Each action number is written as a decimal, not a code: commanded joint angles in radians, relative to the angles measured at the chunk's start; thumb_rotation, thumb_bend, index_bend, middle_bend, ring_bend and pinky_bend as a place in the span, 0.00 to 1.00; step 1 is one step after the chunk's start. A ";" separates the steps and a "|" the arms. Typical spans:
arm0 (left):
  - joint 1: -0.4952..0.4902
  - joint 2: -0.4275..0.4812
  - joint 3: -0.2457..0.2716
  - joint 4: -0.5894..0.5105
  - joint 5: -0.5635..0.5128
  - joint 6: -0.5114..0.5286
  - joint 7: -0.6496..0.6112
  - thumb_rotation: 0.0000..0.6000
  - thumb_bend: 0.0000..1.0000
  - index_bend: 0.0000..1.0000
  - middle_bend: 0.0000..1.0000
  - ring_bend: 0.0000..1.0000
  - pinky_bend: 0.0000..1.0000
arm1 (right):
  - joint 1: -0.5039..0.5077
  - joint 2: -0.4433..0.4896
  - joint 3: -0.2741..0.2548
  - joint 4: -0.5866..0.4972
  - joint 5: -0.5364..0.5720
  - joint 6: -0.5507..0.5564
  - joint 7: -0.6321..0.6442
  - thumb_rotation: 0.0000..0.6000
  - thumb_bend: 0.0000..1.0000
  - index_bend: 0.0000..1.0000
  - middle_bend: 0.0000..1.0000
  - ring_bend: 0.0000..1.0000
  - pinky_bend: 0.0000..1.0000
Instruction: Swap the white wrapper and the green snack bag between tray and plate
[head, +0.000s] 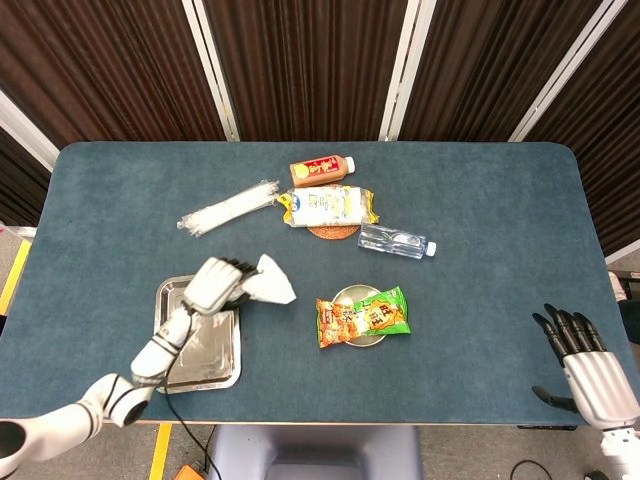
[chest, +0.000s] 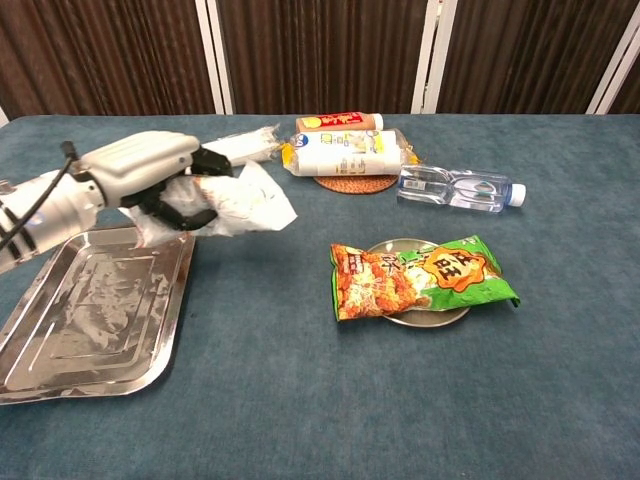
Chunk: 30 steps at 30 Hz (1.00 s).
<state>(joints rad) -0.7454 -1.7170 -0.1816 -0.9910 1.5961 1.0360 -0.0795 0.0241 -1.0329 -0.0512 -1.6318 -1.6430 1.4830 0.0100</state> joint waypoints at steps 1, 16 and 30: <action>-0.142 -0.144 -0.054 0.207 -0.017 -0.074 -0.037 1.00 0.46 0.62 0.57 0.49 0.63 | 0.016 0.007 0.010 0.008 0.034 -0.037 0.026 1.00 0.15 0.00 0.00 0.00 0.00; -0.281 -0.379 -0.017 0.610 -0.052 -0.142 -0.251 1.00 0.41 0.00 0.00 0.00 0.12 | 0.044 0.005 0.024 0.028 0.085 -0.099 0.051 1.00 0.15 0.00 0.00 0.00 0.00; 0.009 0.096 0.112 -0.232 -0.108 0.030 0.140 1.00 0.41 0.00 0.00 0.00 0.09 | 0.038 -0.019 -0.019 0.020 -0.037 -0.048 0.033 1.00 0.15 0.00 0.00 0.00 0.00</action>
<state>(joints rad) -0.8891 -1.8606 -0.1391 -0.8501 1.5264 0.9835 -0.1662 0.0660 -1.0456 -0.0634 -1.6138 -1.6663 1.4219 0.0431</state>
